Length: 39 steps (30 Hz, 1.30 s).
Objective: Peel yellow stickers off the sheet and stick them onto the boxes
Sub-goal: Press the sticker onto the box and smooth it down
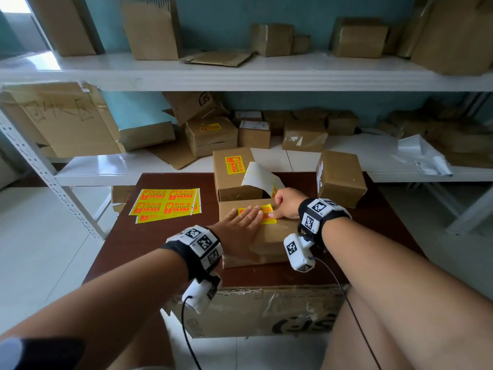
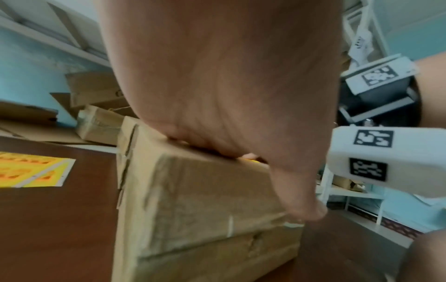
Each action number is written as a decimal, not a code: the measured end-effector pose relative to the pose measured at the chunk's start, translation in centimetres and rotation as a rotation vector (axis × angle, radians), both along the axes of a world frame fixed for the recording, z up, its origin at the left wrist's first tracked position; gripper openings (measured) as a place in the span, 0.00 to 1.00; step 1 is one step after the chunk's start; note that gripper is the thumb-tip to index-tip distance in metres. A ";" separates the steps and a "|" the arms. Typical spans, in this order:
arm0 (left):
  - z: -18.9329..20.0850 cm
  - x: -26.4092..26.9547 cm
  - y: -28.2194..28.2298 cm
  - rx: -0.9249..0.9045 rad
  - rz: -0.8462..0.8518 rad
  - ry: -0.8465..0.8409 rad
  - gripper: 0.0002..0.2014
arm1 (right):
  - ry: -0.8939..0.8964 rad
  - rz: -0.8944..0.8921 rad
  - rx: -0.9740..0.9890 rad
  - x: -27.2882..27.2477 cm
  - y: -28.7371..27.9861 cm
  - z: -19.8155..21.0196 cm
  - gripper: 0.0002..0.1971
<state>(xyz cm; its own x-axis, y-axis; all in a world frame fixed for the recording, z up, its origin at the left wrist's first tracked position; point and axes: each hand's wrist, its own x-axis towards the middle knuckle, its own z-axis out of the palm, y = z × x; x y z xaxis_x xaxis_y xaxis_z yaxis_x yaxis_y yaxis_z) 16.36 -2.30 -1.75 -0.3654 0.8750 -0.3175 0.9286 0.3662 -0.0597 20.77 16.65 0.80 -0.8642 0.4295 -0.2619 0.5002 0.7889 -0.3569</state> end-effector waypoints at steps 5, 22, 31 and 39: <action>0.8 -0.9 -1.7 -0.093 -0.020 0.035 0.57 | -0.013 -0.003 0.006 0.1 -0.1 0.1 0.18; 1.9 -1.1 -2.6 -0.110 0.098 -0.152 0.67 | 0.030 -0.007 -0.167 1.0 -2.2 3.0 0.10; 0.7 -0.9 -2.4 -0.234 0.087 -0.030 0.68 | -0.233 0.373 -0.021 1.2 -8.6 -0.2 0.39; -0.1 -0.7 -2.7 -0.221 0.087 0.065 0.70 | -0.183 0.371 0.106 2.4 -7.4 -2.4 0.39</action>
<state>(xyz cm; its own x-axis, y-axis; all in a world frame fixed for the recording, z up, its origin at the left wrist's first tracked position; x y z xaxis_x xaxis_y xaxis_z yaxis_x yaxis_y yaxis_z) 15.71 -4.96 -1.89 -0.4625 0.7512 -0.4710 0.8857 0.4161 -0.2060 23.17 9.23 -1.64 -0.9086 0.1314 -0.3964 0.2234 0.9549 -0.1955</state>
